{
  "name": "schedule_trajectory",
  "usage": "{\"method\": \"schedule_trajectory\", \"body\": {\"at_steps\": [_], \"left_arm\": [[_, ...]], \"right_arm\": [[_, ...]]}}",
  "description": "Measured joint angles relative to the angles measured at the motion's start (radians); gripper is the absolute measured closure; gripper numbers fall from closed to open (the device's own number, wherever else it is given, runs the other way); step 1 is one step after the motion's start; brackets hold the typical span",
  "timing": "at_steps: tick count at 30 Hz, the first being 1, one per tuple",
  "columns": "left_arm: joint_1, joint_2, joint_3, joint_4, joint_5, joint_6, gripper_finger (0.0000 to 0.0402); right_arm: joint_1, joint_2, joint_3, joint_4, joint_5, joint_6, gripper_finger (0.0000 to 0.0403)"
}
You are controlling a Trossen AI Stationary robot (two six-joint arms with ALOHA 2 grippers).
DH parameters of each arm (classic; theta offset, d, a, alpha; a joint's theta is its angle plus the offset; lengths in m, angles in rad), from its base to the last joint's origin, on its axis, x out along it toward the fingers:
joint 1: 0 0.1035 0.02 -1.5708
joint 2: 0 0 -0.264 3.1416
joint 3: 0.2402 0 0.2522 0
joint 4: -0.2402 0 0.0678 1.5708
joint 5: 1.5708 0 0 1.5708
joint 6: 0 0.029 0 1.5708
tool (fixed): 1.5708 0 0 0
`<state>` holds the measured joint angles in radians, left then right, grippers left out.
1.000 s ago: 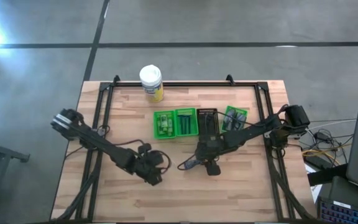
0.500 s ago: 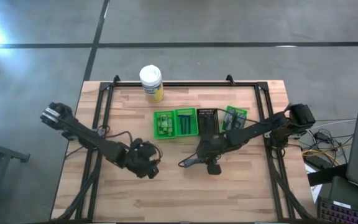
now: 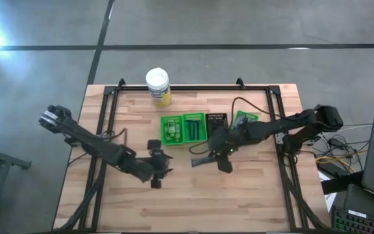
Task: Pick & Place Travel size toiletries
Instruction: Put the shaving cream into the black bin
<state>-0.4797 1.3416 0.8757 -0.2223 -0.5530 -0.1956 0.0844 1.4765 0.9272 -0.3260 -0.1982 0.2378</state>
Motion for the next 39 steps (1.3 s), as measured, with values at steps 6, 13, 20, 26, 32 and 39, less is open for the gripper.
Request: {"method": "schedule_trajectory", "body": {"at_steps": [6, 13, 20, 26, 32, 39], "left_arm": [[0.051, 0.126, 0.106, -0.081, -0.064, 0.170, 0.0188], [0.068, 0.164, 0.142, -0.076, -0.068, 0.172, 0.0188], [0.062, 0.190, 0.112, -0.074, 0.063, 0.036, 0.0188], [0.017, 0.280, 0.113, 0.120, 0.140, 0.297, 0.0188], [0.005, 0.474, 0.155, 0.273, 0.071, 0.770, 0.0188], [0.030, 0.633, 0.276, 0.277, 0.002, 0.950, 0.0188]], "right_arm": [[-0.019, -0.018, 0.030, -0.003, -0.150, 0.062, 0.0314], [-0.017, -0.043, 0.064, -0.029, -0.130, 0.099, 0.0387], [0.062, -0.012, 0.050, -0.304, -0.090, -0.073, 0.0338], [0.172, -0.011, 0.054, -0.334, -0.023, -0.126, 0.0230], [0.207, -0.058, 0.050, -0.348, 0.116, 0.081, 0.0150], [0.300, -0.076, 0.018, -0.340, 0.206, 0.401, 0.0114]]}}
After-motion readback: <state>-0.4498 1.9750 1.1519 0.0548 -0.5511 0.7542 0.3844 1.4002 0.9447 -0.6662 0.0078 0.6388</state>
